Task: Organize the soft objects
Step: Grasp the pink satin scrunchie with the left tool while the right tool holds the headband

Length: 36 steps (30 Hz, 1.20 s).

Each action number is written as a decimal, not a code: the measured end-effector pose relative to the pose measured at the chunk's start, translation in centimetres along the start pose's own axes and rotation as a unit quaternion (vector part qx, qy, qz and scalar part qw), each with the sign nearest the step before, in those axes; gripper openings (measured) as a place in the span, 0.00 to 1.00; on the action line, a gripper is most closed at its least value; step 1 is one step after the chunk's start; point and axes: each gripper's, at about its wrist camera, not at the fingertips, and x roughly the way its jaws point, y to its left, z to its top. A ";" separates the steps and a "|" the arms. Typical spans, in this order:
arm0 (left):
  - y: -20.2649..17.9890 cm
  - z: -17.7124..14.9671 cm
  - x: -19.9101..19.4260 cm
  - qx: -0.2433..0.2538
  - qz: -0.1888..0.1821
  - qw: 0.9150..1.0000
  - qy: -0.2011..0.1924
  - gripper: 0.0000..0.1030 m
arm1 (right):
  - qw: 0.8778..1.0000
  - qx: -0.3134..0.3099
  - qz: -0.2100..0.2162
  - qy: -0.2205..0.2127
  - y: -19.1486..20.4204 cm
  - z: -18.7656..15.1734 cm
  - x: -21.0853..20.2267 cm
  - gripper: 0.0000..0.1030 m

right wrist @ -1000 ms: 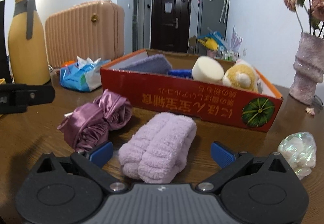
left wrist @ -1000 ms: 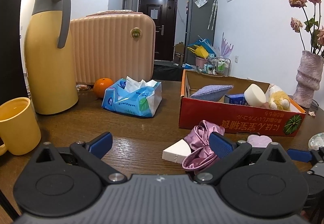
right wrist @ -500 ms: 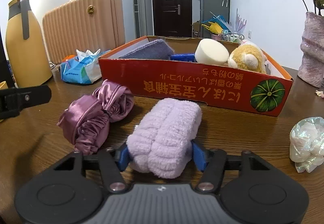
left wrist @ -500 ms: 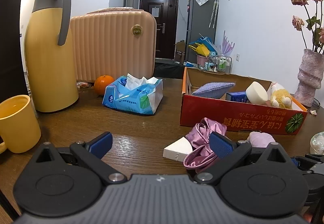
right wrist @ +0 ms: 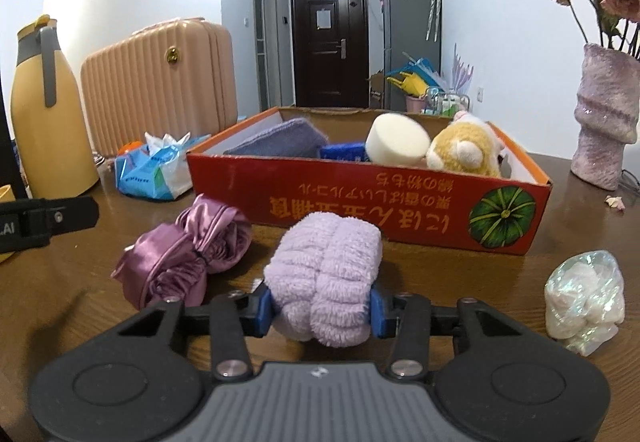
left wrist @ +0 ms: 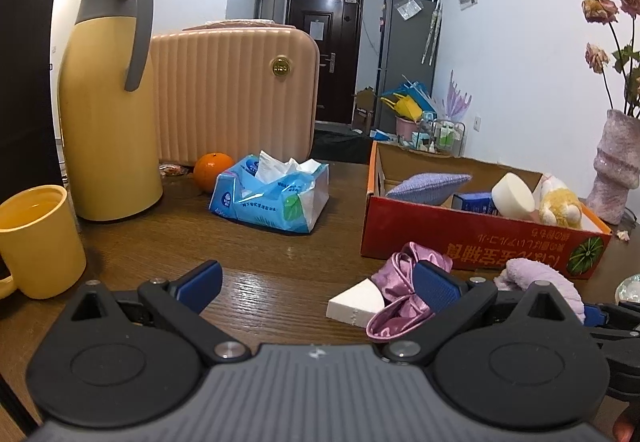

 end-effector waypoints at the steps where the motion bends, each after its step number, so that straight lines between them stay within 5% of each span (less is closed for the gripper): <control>1: 0.0 0.0 -0.1 -0.002 0.000 1.000 -0.002 1.00 | 1.000 -0.001 -0.002 -0.003 -0.1 0.0 -0.1 0.43; 21: -4.9 -0.6 0.0 0.034 -0.039 0.999 -0.006 1.00 | 0.999 0.005 -0.019 -0.044 -4.0 0.5 -1.0 0.43; 36: -7.3 -1.0 4.6 0.046 -0.020 0.996 0.073 1.00 | 0.999 0.009 -0.021 -0.045 -5.4 0.6 -0.9 0.44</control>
